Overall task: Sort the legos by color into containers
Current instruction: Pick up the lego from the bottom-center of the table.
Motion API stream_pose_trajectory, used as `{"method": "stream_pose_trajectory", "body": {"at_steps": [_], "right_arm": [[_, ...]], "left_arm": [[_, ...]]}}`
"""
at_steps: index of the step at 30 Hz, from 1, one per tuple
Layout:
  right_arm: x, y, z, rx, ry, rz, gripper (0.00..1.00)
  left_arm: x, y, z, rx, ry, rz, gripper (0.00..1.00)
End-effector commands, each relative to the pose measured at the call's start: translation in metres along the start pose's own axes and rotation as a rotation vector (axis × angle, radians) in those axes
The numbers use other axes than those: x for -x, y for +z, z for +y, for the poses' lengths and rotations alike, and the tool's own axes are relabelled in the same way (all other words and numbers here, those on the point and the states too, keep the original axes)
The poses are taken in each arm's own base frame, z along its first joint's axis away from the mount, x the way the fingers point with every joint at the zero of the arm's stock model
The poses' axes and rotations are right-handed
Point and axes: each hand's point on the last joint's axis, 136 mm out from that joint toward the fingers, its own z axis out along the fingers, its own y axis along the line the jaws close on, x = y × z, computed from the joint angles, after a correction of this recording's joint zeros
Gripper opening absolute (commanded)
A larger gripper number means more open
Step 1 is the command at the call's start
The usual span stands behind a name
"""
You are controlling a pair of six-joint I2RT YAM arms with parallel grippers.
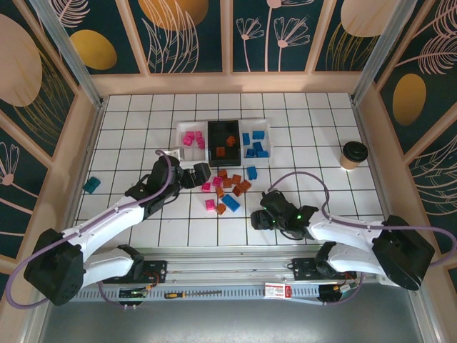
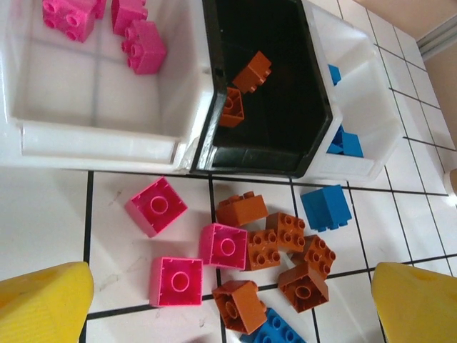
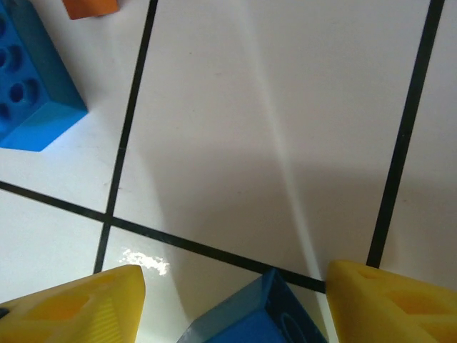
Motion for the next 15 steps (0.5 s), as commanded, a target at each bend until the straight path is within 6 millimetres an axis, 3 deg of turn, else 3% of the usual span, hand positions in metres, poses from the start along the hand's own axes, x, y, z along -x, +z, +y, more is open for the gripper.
{"method": "stream_pose_trajectory", "body": {"at_steps": [1,4,8,11,15], "right_arm": [[-0.011,0.002,-0.002,-0.051,0.002,0.061,0.67],[-0.013,0.006,0.003,-0.065,-0.027,0.070,0.60],[0.003,0.002,0.017,-0.029,-0.047,0.026,0.39],[0.023,-0.006,0.029,0.008,-0.062,-0.041,0.28],[0.066,-0.025,0.044,0.047,-0.075,-0.166,0.23]], "left_arm": [[-0.003,-0.001,0.002,-0.017,-0.026,-0.012,0.99],[-0.008,0.001,0.009,0.002,-0.027,-0.003,0.99],[-0.014,0.004,0.014,0.015,-0.034,0.014,0.99],[-0.020,0.006,0.017,0.017,-0.035,0.029,0.99],[-0.028,0.008,0.024,0.030,-0.034,0.044,0.99]]}}
